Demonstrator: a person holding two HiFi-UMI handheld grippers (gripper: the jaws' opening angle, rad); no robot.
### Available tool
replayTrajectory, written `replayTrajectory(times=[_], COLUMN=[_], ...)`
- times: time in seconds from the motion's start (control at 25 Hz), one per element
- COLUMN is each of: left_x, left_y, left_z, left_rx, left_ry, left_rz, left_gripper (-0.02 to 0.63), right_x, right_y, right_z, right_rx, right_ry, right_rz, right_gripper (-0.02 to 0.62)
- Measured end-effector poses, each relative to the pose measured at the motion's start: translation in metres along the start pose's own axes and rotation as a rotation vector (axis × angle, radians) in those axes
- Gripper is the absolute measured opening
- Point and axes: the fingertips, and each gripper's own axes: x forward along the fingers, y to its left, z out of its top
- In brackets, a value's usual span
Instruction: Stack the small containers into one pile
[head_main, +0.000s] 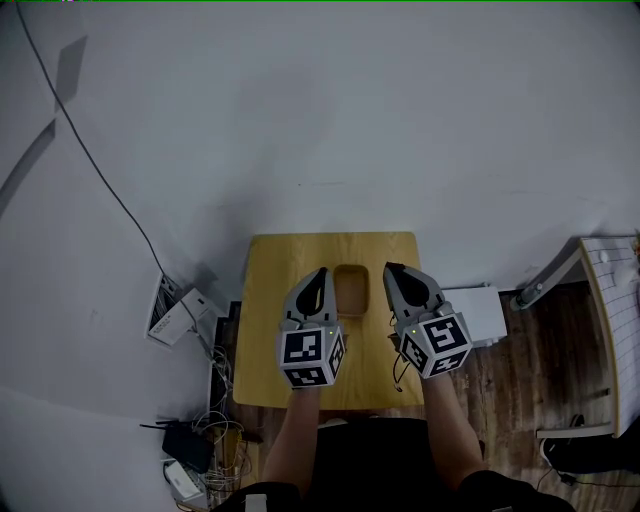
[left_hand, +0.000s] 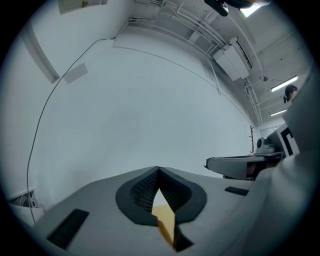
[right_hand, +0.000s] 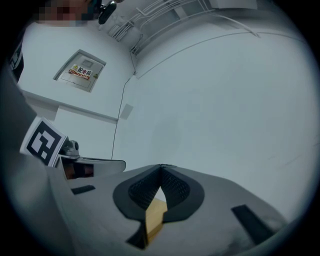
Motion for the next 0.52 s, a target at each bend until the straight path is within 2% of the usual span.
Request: replayTrajectory(times=[0.52], left_x=[0.02], left_y=[-0.009], left_z=[0.015], left_rx=[0.039], left_ry=[-0.021], left_rz=[-0.019], left_gripper=[0.006], right_x=[0.011], right_y=[-0.01], right_z=[0.009], right_rx=[-0.001], right_ry=[-0.037], right_rz=[0.008], right_gripper=[0.005])
